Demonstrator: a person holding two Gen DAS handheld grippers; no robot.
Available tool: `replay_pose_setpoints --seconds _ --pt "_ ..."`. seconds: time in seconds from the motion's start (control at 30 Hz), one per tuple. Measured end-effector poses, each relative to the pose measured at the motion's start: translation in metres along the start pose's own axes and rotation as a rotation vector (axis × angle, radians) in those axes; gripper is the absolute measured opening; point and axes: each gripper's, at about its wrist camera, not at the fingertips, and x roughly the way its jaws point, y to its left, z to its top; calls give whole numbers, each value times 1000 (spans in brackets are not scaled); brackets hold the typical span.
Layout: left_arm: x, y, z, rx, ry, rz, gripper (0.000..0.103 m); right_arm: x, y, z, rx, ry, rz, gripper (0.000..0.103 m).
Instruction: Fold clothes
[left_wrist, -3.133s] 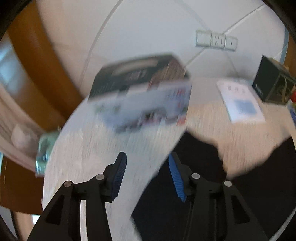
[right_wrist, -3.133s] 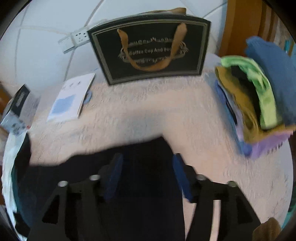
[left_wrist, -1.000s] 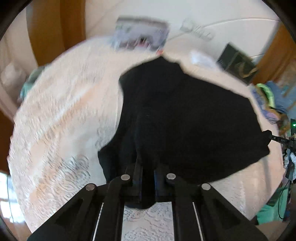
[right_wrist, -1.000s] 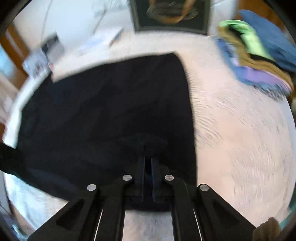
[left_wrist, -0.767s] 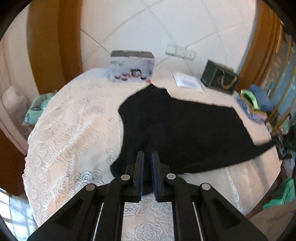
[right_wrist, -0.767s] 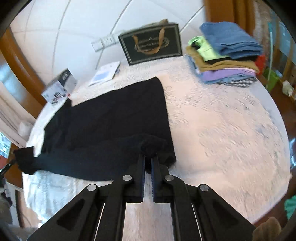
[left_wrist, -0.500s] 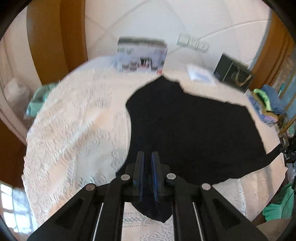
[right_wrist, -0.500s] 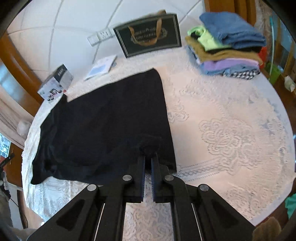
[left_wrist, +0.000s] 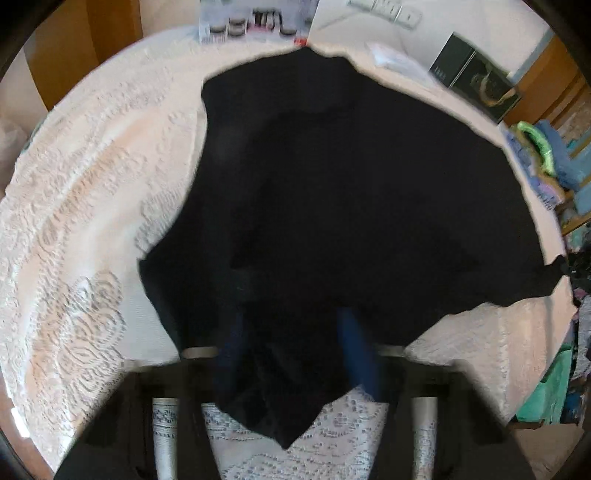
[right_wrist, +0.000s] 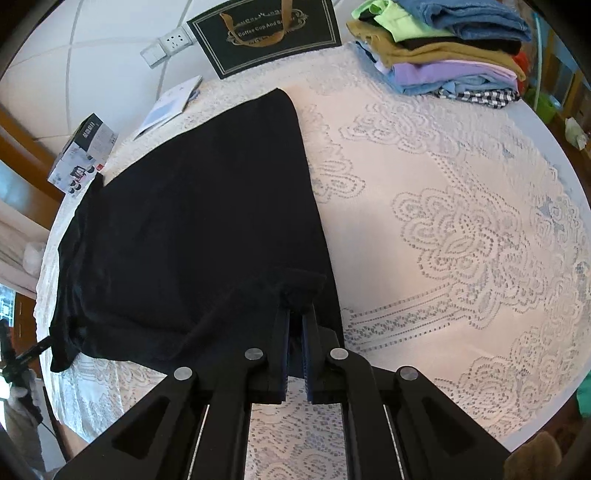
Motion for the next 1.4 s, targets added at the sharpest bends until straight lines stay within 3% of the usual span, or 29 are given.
replay_pose_setpoints --seconds 0.13,0.27,0.33,0.43,0.47,0.5,0.53,0.57,0.7,0.87,1.07,1.13,1.17,1.23,1.3,1.37,1.4 --pt "-51 -10 -5 31 -119 11 1 -10 -7 -5 26 -24 8 6" --pt "-97 -14 13 64 -216 43 1 -21 -9 -1 26 -67 36 6" --pt "-100 -17 39 92 -243 60 1 -20 -6 10 19 -82 43 6" --pt "-63 -16 85 106 -181 132 9 -8 4 35 1 -83 54 6" --pt "-45 -12 97 93 -136 161 29 -2 8 44 -6 -78 55 10" --pt "-34 -7 104 77 -105 175 44 4 13 52 -14 -73 55 25" --pt "-28 0 106 58 -86 176 45 6 14 56 -10 -71 47 37" --pt "-26 6 105 42 -77 171 45 5 13 58 -2 -72 35 58" --pt "-43 26 60 -26 -110 122 57 -18 1 45 44 -117 30 62" --pt "-31 33 8 -45 -69 100 57 -25 -28 5 119 -71 3 66" --pt "2 28 2 -47 -39 57 56 -8 -33 -12 138 -20 6 66" --pt "10 26 2 -53 -12 63 29 -4 -28 -12 116 -18 13 66" --pt "11 25 2 -56 -5 65 4 -2 -25 -11 103 -17 17 66" --pt "10 25 -1 -60 -3 68 4 5 -16 -9 66 -7 19 73" --pt "4 26 -3 -69 -10 66 3 18 -4 -7 11 9 -6 90" --pt "-9 31 -6 -85 -30 65 3 31 9 -5 -47 26 -37 89" --pt "-17 34 -8 -94 -42 64 3 35 14 -5 -71 37 -49 72"
